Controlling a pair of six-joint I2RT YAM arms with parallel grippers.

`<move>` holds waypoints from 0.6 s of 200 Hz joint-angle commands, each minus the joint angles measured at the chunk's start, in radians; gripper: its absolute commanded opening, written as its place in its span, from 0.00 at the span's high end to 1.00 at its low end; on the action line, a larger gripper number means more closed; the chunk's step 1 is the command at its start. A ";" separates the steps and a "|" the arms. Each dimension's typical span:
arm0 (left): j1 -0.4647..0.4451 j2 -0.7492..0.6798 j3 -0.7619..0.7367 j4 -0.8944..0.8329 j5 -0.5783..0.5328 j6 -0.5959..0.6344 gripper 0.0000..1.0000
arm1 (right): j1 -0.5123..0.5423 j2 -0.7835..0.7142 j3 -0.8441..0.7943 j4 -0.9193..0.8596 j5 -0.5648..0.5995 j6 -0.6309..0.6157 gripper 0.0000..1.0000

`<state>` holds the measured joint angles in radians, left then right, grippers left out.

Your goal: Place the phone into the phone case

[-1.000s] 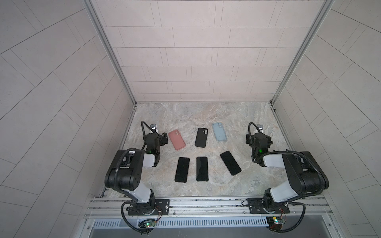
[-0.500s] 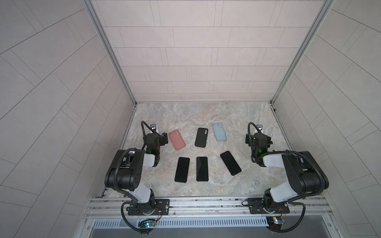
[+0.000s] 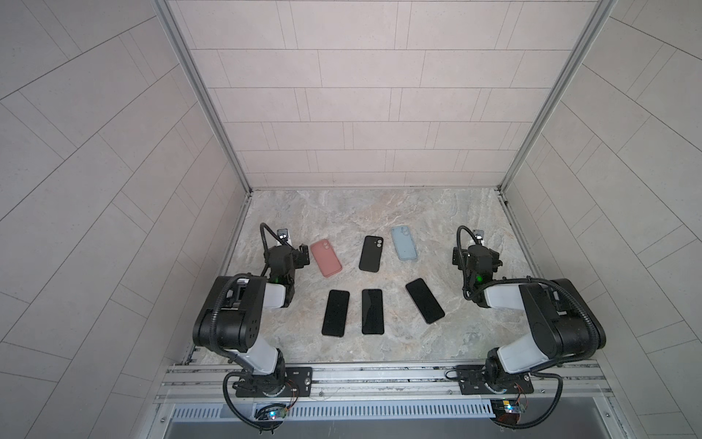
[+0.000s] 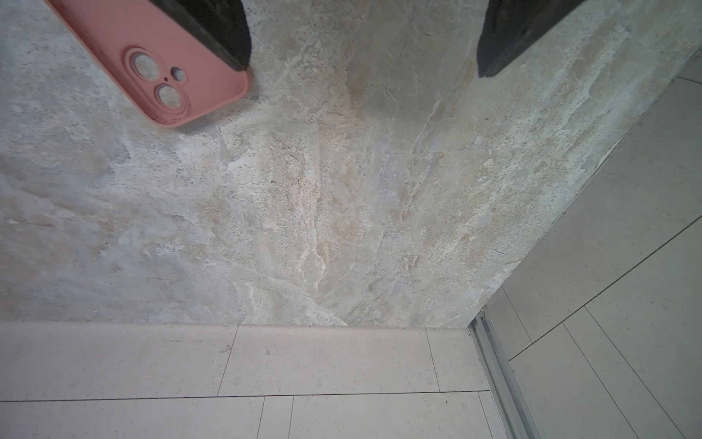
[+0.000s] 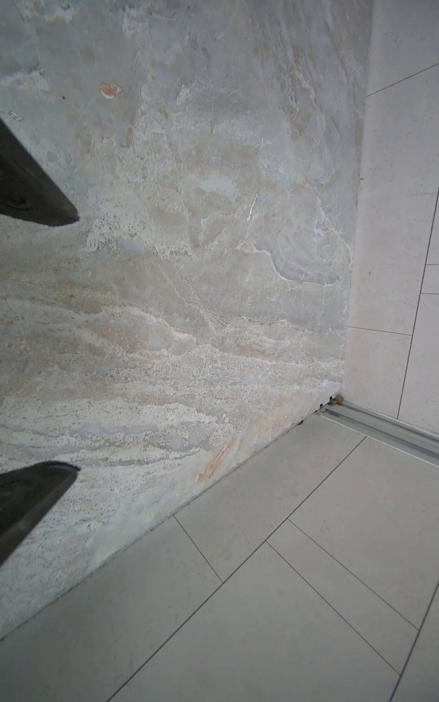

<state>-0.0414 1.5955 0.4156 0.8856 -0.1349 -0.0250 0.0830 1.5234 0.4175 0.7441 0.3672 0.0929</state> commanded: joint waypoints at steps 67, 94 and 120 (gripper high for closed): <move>-0.031 -0.128 0.025 -0.151 -0.168 -0.008 0.00 | 0.030 -0.368 0.398 -0.942 0.112 0.410 0.00; -0.118 -0.387 0.232 -0.615 -0.171 -0.087 0.00 | 0.033 -0.392 0.521 -1.190 -0.106 0.534 0.01; -0.231 -0.518 0.358 -0.877 -0.090 -0.324 0.00 | 0.171 -0.383 0.524 -1.217 -0.301 0.570 0.00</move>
<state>-0.1898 1.1812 0.6758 0.3347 -0.2687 -0.1379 0.1364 1.1133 0.9482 -0.2405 0.2924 0.5526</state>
